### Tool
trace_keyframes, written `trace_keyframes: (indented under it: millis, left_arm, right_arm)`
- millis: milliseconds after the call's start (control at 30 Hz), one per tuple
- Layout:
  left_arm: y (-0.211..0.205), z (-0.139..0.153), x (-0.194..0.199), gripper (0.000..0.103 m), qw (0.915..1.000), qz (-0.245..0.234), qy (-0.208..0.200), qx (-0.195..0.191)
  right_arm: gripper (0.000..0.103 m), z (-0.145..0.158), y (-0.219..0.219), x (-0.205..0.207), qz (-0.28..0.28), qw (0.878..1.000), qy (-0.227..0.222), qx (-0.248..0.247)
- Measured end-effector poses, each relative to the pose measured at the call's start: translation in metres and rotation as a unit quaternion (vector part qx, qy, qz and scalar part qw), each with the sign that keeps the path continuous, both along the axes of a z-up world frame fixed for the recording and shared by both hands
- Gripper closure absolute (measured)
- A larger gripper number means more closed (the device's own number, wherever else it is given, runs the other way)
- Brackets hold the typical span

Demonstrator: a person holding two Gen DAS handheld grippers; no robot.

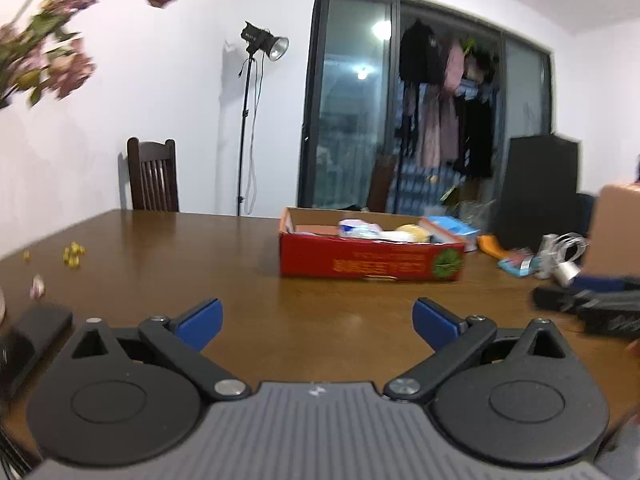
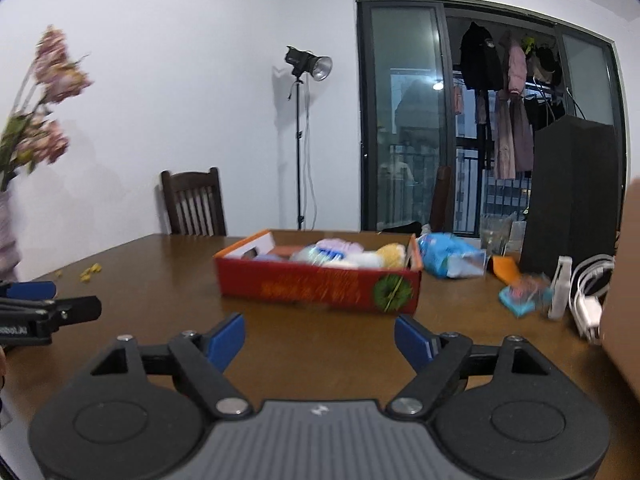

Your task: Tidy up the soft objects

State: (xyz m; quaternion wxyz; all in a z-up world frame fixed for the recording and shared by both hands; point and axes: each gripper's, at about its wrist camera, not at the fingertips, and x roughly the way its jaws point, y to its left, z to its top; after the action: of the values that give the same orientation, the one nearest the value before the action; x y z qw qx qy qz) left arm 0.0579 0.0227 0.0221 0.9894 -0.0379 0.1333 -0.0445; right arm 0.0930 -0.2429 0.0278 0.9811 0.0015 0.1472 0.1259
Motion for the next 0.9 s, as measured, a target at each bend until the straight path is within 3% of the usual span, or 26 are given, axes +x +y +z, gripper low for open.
trace_keyframes:
  millis: [133,233,333,900]
  left_arm:
    - [-0.006,-0.008,-0.038,0.0,0.9995,0.003,-0.022,0.023]
    - [-0.002,-0.015,-0.054,0.0,0.9984,0.031,-0.023,0.042]
    - [0.005,-0.022,-0.066,0.0,0.9975,0.056,-0.022,0.037]
    - [0.006,-0.022,-0.06,0.0,0.9991,0.035,-0.008,0.022]
  right_arm:
    - [0.019,-0.022,0.012,-0.042,0.005,1.0,0.011,0.013]
    - [0.019,-0.032,0.021,-0.069,0.012,1.0,0.014,0.005]
    - [0.019,-0.039,0.023,-0.091,0.006,1.0,0.011,0.012]
    - [0.019,-0.04,0.02,-0.087,-0.017,1.0,0.002,0.012]
